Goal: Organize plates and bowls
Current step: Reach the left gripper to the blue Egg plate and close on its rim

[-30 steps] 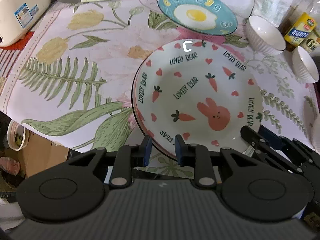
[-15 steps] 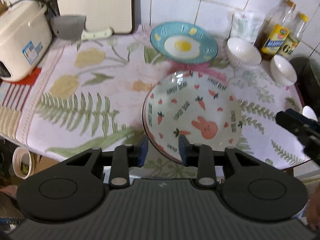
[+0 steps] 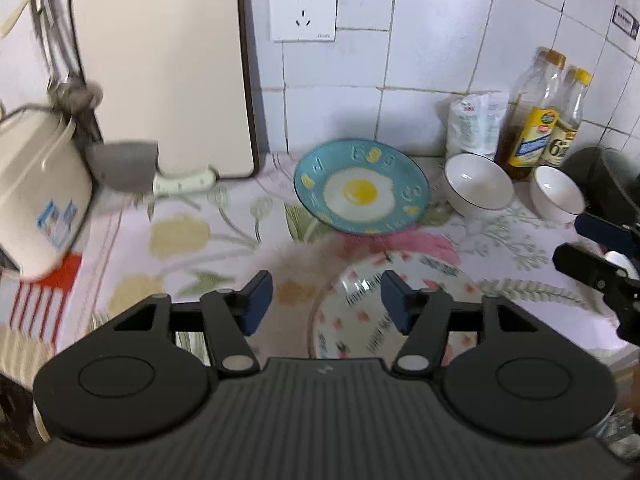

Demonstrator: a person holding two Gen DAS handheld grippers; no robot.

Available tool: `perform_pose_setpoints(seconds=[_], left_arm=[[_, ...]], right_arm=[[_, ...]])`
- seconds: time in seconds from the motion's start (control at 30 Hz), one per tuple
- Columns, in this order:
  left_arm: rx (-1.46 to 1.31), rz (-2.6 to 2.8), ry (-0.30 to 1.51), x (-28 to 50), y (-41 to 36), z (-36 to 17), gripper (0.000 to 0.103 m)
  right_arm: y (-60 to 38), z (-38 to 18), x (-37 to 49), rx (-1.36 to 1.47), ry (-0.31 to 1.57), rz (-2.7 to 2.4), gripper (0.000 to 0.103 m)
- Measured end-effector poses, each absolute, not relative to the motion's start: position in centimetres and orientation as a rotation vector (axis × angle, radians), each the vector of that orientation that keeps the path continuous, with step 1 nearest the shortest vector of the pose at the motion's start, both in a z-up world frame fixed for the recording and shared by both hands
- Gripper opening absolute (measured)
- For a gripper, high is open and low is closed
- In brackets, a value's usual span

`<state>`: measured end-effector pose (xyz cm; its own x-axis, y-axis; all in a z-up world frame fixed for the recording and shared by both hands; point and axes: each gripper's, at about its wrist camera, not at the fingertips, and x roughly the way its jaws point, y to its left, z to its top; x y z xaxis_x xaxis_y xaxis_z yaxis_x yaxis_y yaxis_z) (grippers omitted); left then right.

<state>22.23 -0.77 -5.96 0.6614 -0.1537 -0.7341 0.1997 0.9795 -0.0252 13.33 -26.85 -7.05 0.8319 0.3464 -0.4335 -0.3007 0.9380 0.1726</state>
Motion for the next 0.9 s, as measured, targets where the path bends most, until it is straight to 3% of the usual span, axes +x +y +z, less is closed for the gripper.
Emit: perform_pose_setpoints(seconds=[0.27,0.4,0.9], left_arm=[[0.059,-0.209,0.752,27.9,-0.3,-9.3,0.077],[0.049,-0.187,0.720,30.6,-0.2,-11.1,0.080],[-0.036,-0.263,0.778,39.9,-0.3,-17.2,0.080]], right_arm=[[-26.0,-11.7,20.4,0.059,0.551,0.334,0.072],[-26.3,-14.1,24.3,0.121,0.622,0.339,0.072],[-25.6,-19.6,31.9,0.219,0.867,0.252,0.072]])
